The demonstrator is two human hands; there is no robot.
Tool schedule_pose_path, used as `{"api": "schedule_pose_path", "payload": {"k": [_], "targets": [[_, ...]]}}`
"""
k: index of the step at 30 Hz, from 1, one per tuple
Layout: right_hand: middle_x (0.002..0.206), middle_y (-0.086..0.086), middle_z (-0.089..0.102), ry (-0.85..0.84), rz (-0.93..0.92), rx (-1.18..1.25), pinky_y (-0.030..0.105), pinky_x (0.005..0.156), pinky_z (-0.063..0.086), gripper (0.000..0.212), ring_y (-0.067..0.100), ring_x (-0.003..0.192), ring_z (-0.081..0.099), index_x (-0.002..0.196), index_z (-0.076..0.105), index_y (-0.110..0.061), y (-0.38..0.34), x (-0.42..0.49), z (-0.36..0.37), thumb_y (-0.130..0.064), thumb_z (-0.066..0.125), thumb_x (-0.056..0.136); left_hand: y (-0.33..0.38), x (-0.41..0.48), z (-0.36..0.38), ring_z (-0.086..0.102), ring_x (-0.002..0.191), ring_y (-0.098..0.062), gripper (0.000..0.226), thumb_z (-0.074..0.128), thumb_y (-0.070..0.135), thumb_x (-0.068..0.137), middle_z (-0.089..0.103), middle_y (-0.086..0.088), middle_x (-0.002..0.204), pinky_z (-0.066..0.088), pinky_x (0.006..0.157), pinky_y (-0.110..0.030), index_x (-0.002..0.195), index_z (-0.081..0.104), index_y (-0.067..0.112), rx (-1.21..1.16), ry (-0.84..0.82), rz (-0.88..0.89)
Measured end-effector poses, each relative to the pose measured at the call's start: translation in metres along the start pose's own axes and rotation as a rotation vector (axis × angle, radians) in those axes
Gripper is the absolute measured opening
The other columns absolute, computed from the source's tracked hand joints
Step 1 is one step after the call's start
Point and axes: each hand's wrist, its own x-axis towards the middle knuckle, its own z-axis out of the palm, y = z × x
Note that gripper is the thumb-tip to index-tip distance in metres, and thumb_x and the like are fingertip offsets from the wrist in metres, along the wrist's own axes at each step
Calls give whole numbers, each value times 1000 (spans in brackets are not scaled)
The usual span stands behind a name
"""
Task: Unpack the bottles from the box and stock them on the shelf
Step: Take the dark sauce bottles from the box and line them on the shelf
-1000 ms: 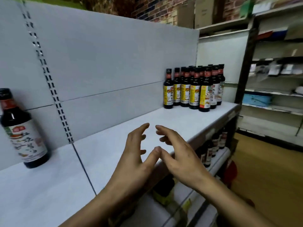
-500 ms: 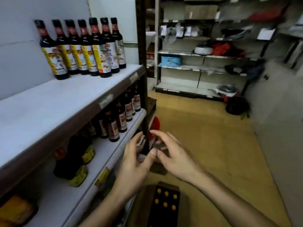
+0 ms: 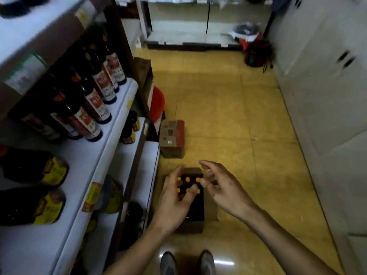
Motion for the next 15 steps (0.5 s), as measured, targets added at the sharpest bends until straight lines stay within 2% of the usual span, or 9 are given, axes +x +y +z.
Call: {"api": "schedule_pose_path", "payload": {"k": [2, 4, 6, 7, 9, 12, 15], "targets": [[132, -18, 48, 3, 65, 32, 25, 99, 51, 50, -1, 114, 54, 150, 42, -33, 16, 3, 21, -29, 57, 103, -26, 5, 5, 50, 132, 4, 66, 64, 44, 96, 43, 13, 152, 47, 101, -15, 153, 31, 41, 4, -58, -44], [127, -19, 47, -8, 128, 65, 15, 94, 49, 50, -1, 113, 54, 150, 42, -32, 33, 6, 43, -25, 57, 103, -51, 11, 11, 48, 135, 3, 66, 64, 44, 95, 43, 11, 154, 49, 106, -23, 153, 32, 41, 1, -113, -76], [132, -16, 47, -15, 188, 90, 0, 84, 41, 50, -1, 115, 53, 151, 41, -29, 52, 8, 65, -25, 57, 103, -75, 15, 16, 47, 138, 0, 67, 64, 45, 95, 41, 11, 156, 49, 109, -30, 153, 31, 42, 5, -158, -111], [136, -14, 48, -9, 218, 95, -2, 82, 38, 50, 1, 116, 53, 151, 42, -28, 63, 8, 77, -25, 57, 103, -87, 18, 20, 46, 138, -2, 68, 64, 45, 96, 39, 11, 157, 48, 109, -31, 154, 29, 41, 11, -178, -130], [143, -7, 50, 3, 271, 111, 0, 85, 38, 50, 5, 122, 55, 151, 43, -27, 83, 8, 99, -27, 57, 103, -110, 24, 28, 45, 135, -5, 69, 63, 40, 98, 37, 9, 157, 47, 109, -33, 156, 28, 37, 38, -204, -171], [147, -3, 49, 0, 331, 150, 15, 96, 43, 50, 8, 128, 53, 152, 43, -24, 118, 10, 133, -27, 57, 103, -151, 38, 43, 50, 131, -12, 68, 65, 32, 98, 43, 1, 152, 52, 102, -33, 156, 30, 30, 76, -214, -207], [148, 0, 50, -10, 375, 156, 25, 102, 46, 50, 12, 129, 54, 152, 43, -22, 153, 15, 167, -28, 56, 103, -194, 48, 58, 52, 128, -15, 68, 66, 35, 97, 46, -1, 147, 55, 98, -37, 155, 32, 30, 93, -210, -251]]}}
